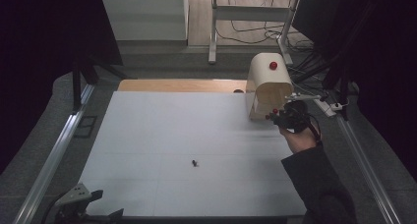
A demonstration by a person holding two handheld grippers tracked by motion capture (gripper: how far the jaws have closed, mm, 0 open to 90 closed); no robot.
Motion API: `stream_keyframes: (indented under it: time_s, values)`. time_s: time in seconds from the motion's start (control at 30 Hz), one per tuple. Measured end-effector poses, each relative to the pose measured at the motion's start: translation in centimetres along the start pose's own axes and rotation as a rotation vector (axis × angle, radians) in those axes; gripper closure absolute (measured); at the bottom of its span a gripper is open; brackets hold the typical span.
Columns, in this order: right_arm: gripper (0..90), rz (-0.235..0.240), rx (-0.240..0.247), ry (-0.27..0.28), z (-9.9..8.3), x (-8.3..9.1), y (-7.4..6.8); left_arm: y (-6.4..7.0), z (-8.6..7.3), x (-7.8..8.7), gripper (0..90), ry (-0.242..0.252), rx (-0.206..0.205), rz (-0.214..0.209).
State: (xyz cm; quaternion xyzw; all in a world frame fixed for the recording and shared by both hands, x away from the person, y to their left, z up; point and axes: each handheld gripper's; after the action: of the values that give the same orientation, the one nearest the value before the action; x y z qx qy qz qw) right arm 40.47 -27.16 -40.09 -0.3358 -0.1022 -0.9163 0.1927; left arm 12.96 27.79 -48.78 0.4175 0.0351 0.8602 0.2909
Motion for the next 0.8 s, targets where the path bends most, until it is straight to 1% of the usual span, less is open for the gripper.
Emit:
stream_keyframes:
  time_s: [0.03, 0.1, 0.17, 0.2, 0.27, 0.33, 0.47, 0.53, 0.67, 0.7, 0.73, 0.77, 0.8]
  values:
    - [49.0, 0.023, 0.009, 0.0, 0.1, 0.2, 0.1, 0.0, 0.0, 0.0, 0.0, 0.001, 0.001, -0.001]
    - [45.7, 0.041, 0.02, 0.002, 0.2, 0.4, 0.1, 0.0, 0.0, 0.0, 0.0, 0.001, 0.001, -0.001]
    - [40.4, 0.068, 0.04, 0.015, 0.2, 0.6, 0.0, 0.0, 0.0, 0.0, 0.0, 0.0, 0.0, 0.0]
    - [40.4, 0.068, 0.04, 0.015, 0.2, 0.6, 0.0, 0.0, 0.0, 0.0, 0.0, 0.0, 0.0, 0.0]
    - [35.0, 0.09, 0.052, 0.026, 0.4, 0.9, 0.1, 0.0, 0.0, 0.0, 0.0, -0.001, 0.001, 0.0]
    - [28.9, 0.118, 0.059, 0.012, 0.5, 1.0, 0.3, 0.0, 0.0, 0.0, 0.0, 0.0, 0.002, 0.001]
    - [22.0, 0.162, 0.072, 0.006, 0.9, 1.2, 0.6, 0.0, 0.0, 0.0, 0.0, -0.002, 0.002, 0.002]
    - [17.4, 0.172, 0.091, 0.012, 1.1, 1.4, 0.8, 0.0, 0.0, 0.0, 0.0, -0.002, 0.003, 0.001]
    - [9.0, 0.202, 0.109, -0.004, 1.6, 1.5, 1.1, 0.0, 0.0, 0.0, 0.0, -0.002, 0.004, 0.001]
    - [7.8, 0.212, 0.113, -0.007, 1.7, 1.5, 1.1, 0.0, 0.0, 0.0, 0.0, -0.002, 0.003, 0.0]
    - [7.8, 0.212, 0.113, -0.007, 1.7, 1.5, 1.1, 0.0, 0.0, 0.0, 0.0, -0.003, 0.002, 0.002]
    - [4.0, 0.233, 0.135, -0.028, 2.0, 1.5, 1.1, 0.0, 0.0, 0.0, 0.0, -0.002, 0.001, 0.002]
    - [4.0, 0.233, 0.135, -0.028, 2.0, 1.5, 1.1, 0.0, 0.0, 0.0, 0.0, -0.002, 0.0, 0.002]
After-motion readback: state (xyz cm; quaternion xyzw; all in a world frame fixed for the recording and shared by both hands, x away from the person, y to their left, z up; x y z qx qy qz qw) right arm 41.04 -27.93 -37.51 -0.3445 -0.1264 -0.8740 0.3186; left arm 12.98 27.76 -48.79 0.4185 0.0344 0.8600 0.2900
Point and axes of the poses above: each handheld gripper's, and its own axes: x roughly backward along the jaws, z roughly out of its top, y roughly to its right, and after that the axes turned 3 degrees about x, right-handed
